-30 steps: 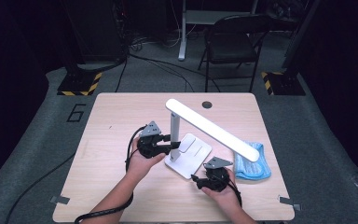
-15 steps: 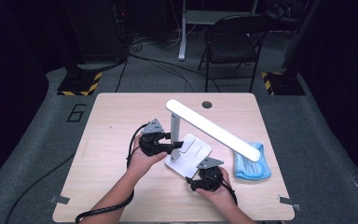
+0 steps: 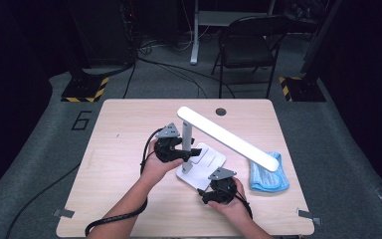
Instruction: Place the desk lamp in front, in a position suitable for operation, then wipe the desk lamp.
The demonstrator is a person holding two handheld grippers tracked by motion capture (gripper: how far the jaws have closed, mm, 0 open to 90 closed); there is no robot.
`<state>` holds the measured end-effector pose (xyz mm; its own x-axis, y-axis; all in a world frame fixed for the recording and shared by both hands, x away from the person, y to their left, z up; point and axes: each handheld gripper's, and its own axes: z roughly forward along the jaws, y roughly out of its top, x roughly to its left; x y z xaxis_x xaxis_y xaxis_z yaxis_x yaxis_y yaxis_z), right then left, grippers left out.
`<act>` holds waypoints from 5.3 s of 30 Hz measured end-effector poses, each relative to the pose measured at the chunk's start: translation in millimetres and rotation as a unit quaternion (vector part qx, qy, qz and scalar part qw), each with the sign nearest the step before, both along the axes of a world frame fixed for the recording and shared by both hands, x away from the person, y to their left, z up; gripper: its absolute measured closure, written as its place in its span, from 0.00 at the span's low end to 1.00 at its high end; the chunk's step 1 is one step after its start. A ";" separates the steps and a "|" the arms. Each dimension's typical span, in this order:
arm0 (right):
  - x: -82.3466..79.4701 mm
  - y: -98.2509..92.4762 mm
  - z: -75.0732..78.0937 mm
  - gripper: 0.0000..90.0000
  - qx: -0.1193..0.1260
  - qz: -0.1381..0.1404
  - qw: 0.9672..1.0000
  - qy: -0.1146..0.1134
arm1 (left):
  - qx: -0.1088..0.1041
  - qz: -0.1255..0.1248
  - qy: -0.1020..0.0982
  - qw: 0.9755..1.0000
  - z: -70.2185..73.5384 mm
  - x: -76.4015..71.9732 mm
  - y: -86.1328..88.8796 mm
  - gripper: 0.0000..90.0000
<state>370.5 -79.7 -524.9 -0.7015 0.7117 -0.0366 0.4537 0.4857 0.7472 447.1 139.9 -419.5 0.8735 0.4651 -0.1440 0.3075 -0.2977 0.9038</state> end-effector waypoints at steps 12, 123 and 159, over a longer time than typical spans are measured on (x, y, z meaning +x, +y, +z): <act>2.4 -5.8 -0.1 0.22 0.009 -0.010 1.000 0.013 | 0.000 -0.025 0.002 1.000 -0.2 -13.7 12.6 0.50; 36.3 -166.2 7.8 0.71 0.039 -0.232 0.972 0.016 | -0.018 -0.012 0.005 1.000 -5.9 -54.8 35.9 0.51; 23.2 -112.6 35.2 0.75 0.100 -0.148 0.984 -0.011 | -0.010 -0.016 -0.004 1.000 -8.4 -57.9 31.1 0.54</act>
<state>393.7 -192.3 -489.7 -0.4630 0.8794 0.1111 0.5353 0.1775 0.8258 389.3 171.0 -428.0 0.8895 0.4331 -0.1455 0.2900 -0.2890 0.9124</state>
